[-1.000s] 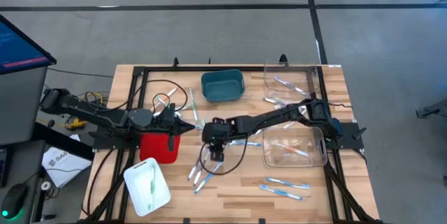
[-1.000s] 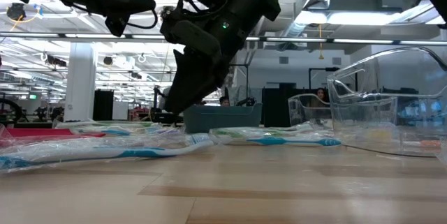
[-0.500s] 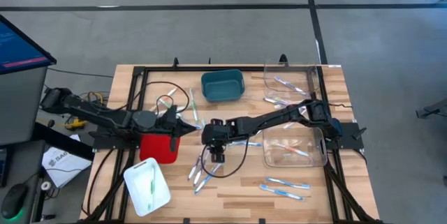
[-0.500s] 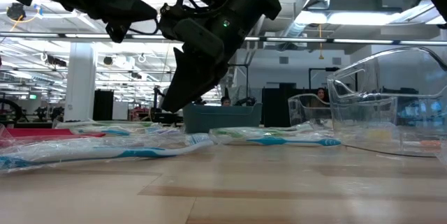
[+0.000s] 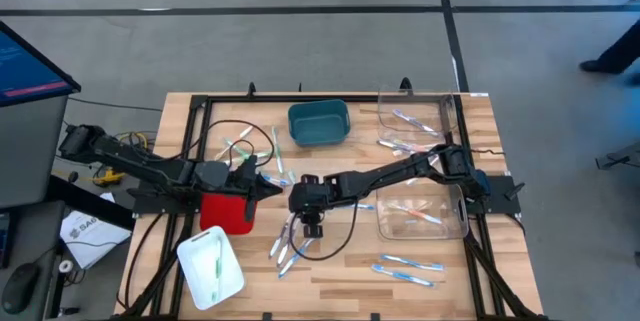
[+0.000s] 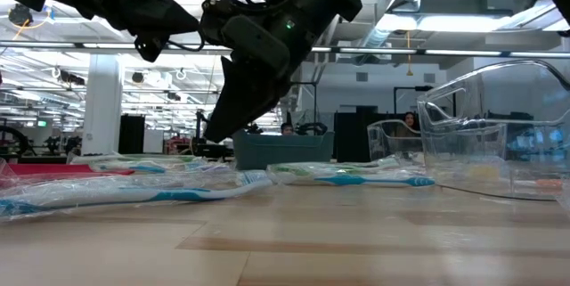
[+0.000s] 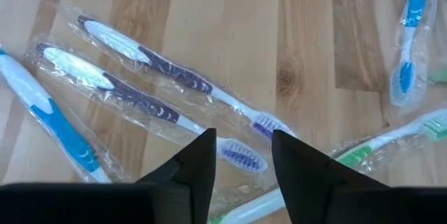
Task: Pick & Place Toothbrushes
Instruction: Put the purple toothbrush into the top transparent bin
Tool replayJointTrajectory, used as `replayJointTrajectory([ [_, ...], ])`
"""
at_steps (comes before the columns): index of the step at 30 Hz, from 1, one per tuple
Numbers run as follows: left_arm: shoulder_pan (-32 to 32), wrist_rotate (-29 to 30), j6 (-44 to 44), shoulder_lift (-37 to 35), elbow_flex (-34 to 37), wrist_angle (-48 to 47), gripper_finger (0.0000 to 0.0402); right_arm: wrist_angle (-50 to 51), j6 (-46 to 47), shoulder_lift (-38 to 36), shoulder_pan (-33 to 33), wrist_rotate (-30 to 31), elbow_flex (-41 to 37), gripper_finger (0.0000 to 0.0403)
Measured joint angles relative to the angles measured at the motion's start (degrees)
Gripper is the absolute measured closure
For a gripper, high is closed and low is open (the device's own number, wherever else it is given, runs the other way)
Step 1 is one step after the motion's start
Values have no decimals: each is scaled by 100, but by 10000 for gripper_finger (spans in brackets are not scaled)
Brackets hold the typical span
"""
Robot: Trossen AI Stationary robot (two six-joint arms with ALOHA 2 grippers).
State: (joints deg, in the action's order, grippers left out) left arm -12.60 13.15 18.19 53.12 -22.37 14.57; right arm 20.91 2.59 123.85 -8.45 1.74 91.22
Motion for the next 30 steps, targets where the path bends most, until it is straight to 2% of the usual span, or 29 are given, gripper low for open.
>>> replayJointTrajectory([
  [9, -138, 12, 32, 26, 0, 19, 401, -667, 262, -2, -25, -17, -519, 284],
  [17, -195, 55, 139, 151, -2, 78, 401, -923, 219, -2, -179, -17, -538, 285],
  [25, -251, 52, 173, 949, 0, 349, 401, -1772, -247, -2, -317, -13, -536, 285],
  [30, -251, 48, 185, 1456, 0, 901, 401, -1763, -260, -2, -399, -13, -536, 285],
])
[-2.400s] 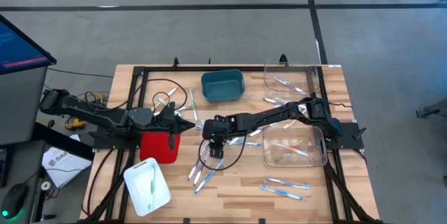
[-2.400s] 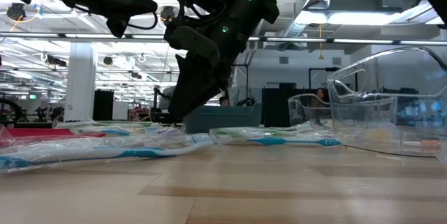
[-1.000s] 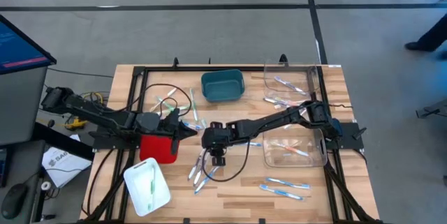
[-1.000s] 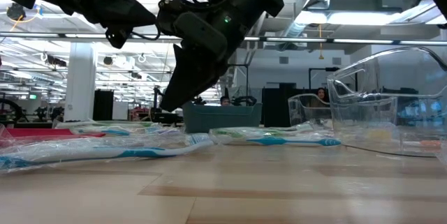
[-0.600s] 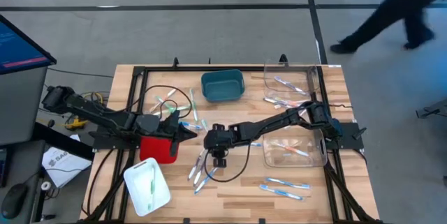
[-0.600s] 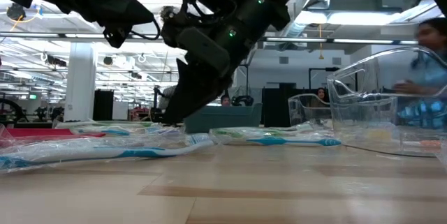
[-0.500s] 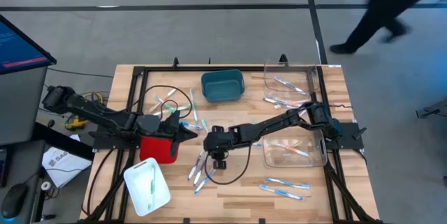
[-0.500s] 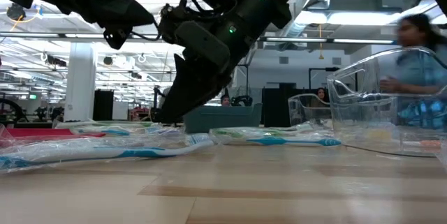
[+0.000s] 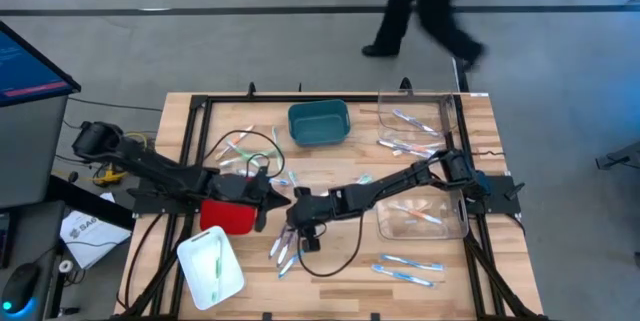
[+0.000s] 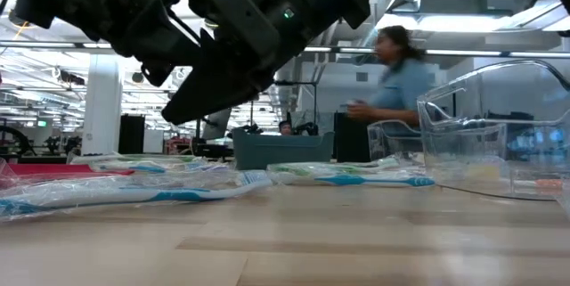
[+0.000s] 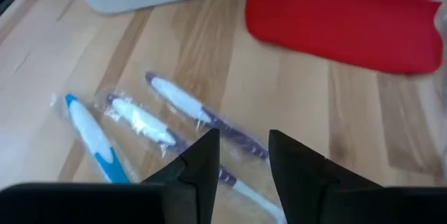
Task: Pick & Place Toothbrushes
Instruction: Put the purple toothbrush into the top transparent bin
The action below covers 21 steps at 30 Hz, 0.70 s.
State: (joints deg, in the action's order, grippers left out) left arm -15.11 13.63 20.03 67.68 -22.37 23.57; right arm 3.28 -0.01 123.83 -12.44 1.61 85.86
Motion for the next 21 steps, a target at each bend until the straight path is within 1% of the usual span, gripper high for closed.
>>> replayJointTrajectory([
  [3, 0, 2, 15, 117, 0, 56, 401, 167, -14, 16, -32, -2, -1, 285],
  [5, 4, 2, 17, 128, 0, 73, 401, 172, -188, 141, -34, -2, 9, 285],
  [7, 4, 2, 17, 99, 0, 75, 401, 343, -642, 237, -38, -2, -17, 285],
  [11, 4, 0, 17, 66, 0, 75, 401, 307, -1496, 399, -53, -3, -4, 285],
  [21, 4, -149, 9, 52, -2, 89, 401, 164, -1688, 398, -69, -7, 1, 285],
])
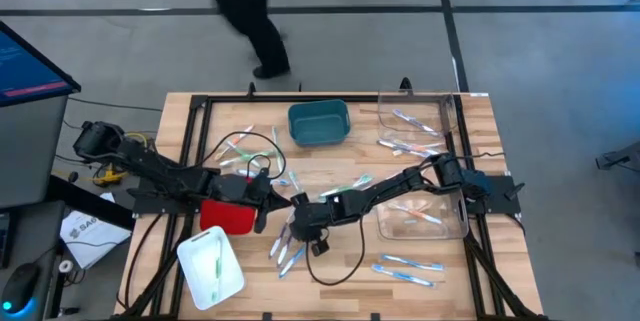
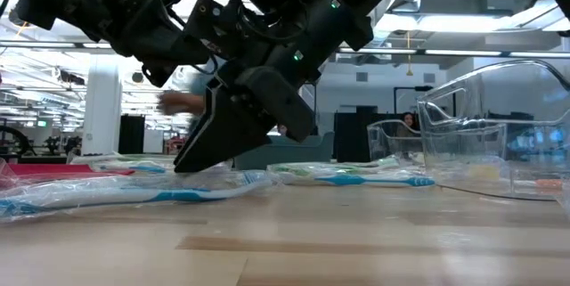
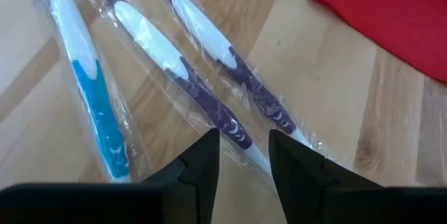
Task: Pick & Place Toothbrushes
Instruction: Put the purple toothbrush into the top transparent bin
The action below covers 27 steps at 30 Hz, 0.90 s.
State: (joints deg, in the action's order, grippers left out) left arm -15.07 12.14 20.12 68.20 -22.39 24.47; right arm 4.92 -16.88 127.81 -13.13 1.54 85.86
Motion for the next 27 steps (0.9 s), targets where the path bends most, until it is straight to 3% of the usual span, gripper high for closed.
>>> replayJointTrajectory([
  [9, -7, 0, -11, 0, 0, 0, 401, 15, 48, 0, -26, -2, -2, 277],
  [20, -7, -15, -11, 0, 0, 0, 401, -42, 103, 0, -27, -2, -2, 236],
  [24, -7, -717, -11, -2, -2, -324, 401, -69, 259, 0, -31, -2, -2, 226],
  [27, 8, -772, 141, -2, -132, -962, 401, -66, 345, 0, -31, -2, -2, 220],
])
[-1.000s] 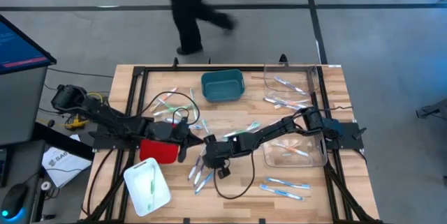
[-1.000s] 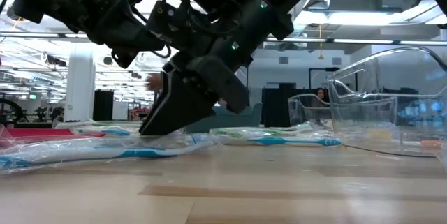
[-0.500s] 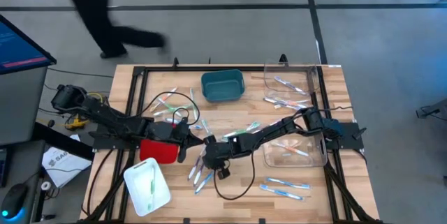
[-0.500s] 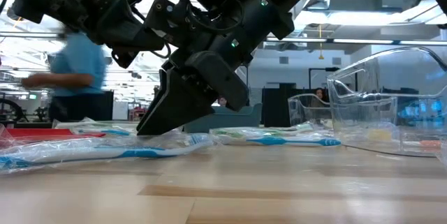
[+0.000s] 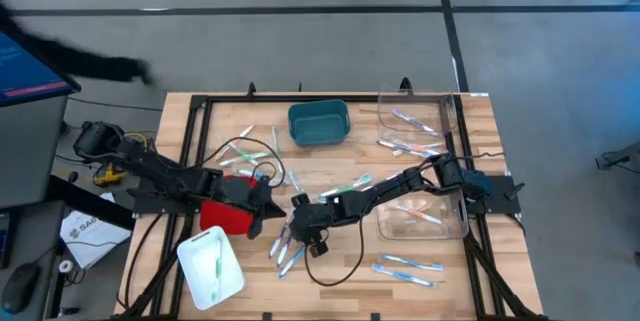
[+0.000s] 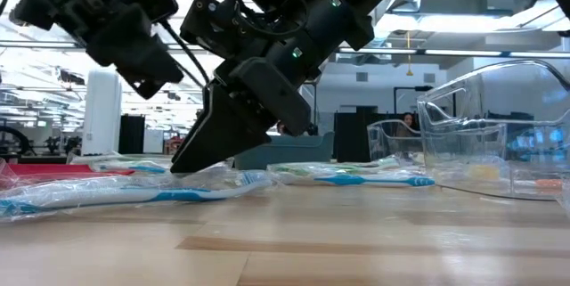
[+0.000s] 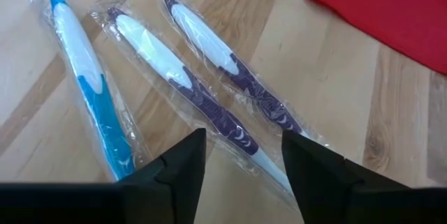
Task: Pick & Place Toothbrushes
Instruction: Put the purple toothbrush into the top transparent bin
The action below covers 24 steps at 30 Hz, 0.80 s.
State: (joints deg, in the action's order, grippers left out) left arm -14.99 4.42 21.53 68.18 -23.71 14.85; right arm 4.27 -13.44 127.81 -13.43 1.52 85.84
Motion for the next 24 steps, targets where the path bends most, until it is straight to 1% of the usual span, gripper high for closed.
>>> replayJointTrajectory([
  [2, -10, 196, -8, 0, -145, -293, 401, 1, 53, 0, 0, -1, 0, 218],
  [4, -50, 413, -14, 0, -178, -367, 401, 1, 88, 0, 0, -2, 0, 217],
  [8, -83, 410, -19, -44, -192, -371, 401, -1, 14, 0, 7, 0, 0, 220],
  [10, -81, 275, 19, -44, -196, -422, 401, -3, -1, 0, 14, -2, 0, 223],
  [12, -76, 92, 363, -42, -196, -588, 401, 10, 36, 0, 31, -1, 0, 226],
  [14, -26, -235, 815, -30, -259, -1020, 401, 40, 144, -1, 37, 0, 0, 229],
  [15, -27, -253, 965, -18, -333, -1318, 401, 74, 181, -11, 37, 0, 0, 231],
  [19, -37, -63, 1079, -15, -812, -2440, 401, 113, 389, -44, 39, 2, -4, 238],
  [24, -214, 66, 1089, 87, -1544, -3432, 401, 429, 606, -44, 43, 2, -4, 244],
])
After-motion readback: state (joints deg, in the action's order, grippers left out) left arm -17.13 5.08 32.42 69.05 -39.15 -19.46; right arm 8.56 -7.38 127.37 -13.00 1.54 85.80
